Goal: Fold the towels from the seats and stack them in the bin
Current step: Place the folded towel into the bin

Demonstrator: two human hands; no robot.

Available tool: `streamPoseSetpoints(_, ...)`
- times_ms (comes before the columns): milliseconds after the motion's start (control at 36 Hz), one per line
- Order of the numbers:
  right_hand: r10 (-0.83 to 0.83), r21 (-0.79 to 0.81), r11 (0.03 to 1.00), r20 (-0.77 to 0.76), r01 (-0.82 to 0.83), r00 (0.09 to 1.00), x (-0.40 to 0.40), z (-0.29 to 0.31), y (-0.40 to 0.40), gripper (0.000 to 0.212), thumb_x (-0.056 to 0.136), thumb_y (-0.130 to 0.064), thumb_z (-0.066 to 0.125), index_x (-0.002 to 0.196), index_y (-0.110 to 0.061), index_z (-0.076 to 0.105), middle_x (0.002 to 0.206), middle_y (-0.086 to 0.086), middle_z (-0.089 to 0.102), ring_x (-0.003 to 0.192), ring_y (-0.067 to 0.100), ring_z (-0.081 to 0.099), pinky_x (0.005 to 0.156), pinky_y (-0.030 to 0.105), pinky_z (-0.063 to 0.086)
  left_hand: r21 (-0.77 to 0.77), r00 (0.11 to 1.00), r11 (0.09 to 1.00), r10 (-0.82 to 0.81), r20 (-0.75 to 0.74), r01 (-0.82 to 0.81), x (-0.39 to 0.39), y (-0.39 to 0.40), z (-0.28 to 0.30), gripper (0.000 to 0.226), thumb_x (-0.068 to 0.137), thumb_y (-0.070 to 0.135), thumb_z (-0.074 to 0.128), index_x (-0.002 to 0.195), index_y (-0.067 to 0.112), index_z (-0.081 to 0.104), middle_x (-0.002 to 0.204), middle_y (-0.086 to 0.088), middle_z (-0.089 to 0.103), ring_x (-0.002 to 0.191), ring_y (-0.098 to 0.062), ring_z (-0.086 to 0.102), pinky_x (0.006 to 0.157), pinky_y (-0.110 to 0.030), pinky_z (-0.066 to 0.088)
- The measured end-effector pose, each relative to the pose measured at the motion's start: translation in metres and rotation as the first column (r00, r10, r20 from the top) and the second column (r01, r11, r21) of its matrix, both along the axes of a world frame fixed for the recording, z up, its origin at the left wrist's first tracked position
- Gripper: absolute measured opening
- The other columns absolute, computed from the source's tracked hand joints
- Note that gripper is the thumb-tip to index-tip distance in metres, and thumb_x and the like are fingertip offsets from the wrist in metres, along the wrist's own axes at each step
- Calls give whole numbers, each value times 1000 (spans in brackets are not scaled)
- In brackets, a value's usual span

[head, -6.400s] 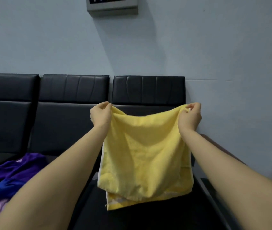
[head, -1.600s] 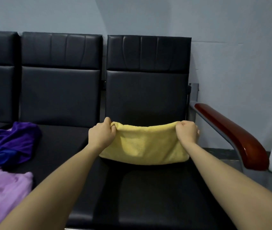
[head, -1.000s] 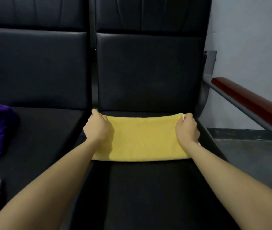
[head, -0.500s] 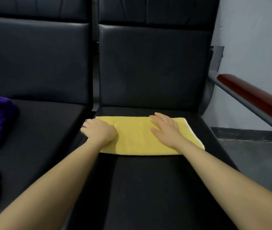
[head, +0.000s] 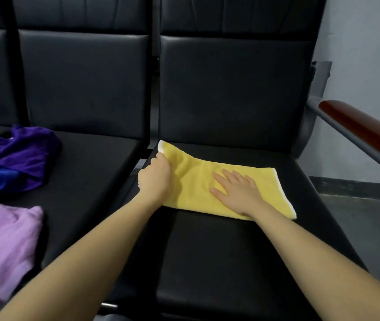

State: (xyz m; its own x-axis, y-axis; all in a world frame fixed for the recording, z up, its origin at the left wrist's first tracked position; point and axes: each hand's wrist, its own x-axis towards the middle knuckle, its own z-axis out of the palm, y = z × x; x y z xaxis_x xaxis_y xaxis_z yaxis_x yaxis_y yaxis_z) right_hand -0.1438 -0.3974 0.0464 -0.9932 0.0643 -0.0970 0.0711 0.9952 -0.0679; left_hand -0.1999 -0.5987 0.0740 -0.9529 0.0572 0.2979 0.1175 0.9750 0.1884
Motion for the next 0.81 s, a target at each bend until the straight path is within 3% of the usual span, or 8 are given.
streamPoseSetpoints(111, -37, -46, 998, 36, 39, 999, 1, 1, -15, 65, 92, -68, 15, 150, -41, 6, 161, -8, 0, 148, 19, -1, 115, 52, -3, 190, 997, 979, -74, -11, 75, 6, 0, 20, 16, 99, 24, 38, 91, 10, 40, 87, -5, 55, 70, -21, 49, 57, -32, 34)
streamPoseSetpoints(194, -52, -169, 984, 10, 53, 999, 2, 6, -22, 62, 94, -63, 26, 150, -40, 16, 160, -7, 7, 147, 19, 5, 115, 51, -2, 294, 978, 943, -190, 84, 157, 12, 1, 42, 22, 96, 31, 46, 93, 9, 43, 83, -3, 50, 76, -22, 52, 62, -33, 41)
streamPoseSetpoints(333, -236, -611, 781, -89, 134, 968, 12, 28, -9, 45, 97, -41, 46, 139, -26, 43, 144, -3, 39, 127, 19, 45, 107, 41, 38, 476, 922, 847, -349, 167, 235, 21, 18, 71, 22, 88, 28, 54, 95, 7, 53, 81, -2, 54, 69, -14, 51, 53, -26, 37)
streamPoseSetpoints(444, -314, -407, 877, -85, 255, 946, 26, 49, 25, 33, 100, -39, 39, 124, -23, 55, 123, -1, 57, 118, 22, 51, 105, 43, 30, 515, 891, 804, -427, 154, 296, 37, 50, 79, 22, 87, 26, 59, 100, 9, 53, 87, -3, 56, 74, -16, 53, 56, -27, 40)
streamPoseSetpoints(556, -484, -495, 777, -74, 390, 872, 41, 54, 55, 41, 101, -45, 32, 114, -20, 63, 112, 2, 62, 117, 26, 51, 103, 43, 26, 562, 854, 759, -493, 168, 328, 57, 89, 76, 20, 88, 25, 60, 102, 12, 54, 84, -1, 57, 76, -18, 58, 63, -31, 47)
streamPoseSetpoints(639, -550, -519, 722, -30, 457, 835, 51, 53, 69, 54, 99, -54, 26, 106, -19, 66, 107, 3, 61, 117, 28, 50, 104, 43, 26, 662, 743, 679, -611, 272, 317, 71, 118, 65, 26, 95, 24, 54, 116, 10, 52, 97, -14, 67, 87, -27, 68, 77, -36, 54)
streamPoseSetpoints(694, -563, -505, 714, -1, 485, 827, 54, 52, 70, 59, 96, -62, 24, 101, -21, 66, 111, 3, 62, 116, 29, 50, 106, 44, 24, 642, 701, 691, -637, 321, 333, 77, 127, 56, 28, 99, 23, 45, 120, 6, 52, 110, -18, 65, 100, -30, 66, 84, -36, 52)
streamPoseSetpoints(806, -537, -403, 772, 0, 492, 843, 51, 41, 66, 61, 86, -73, 35, 88, -18, 64, 102, 4, 65, 109, 29, 53, 100, 45, 26, 437, 845, 827, -482, 232, 352, 74, 127, 40, 31, 99, 20, 40, 121, 3, 53, 121, -14, 59, 104, -27, 59, 87, -37, 49)
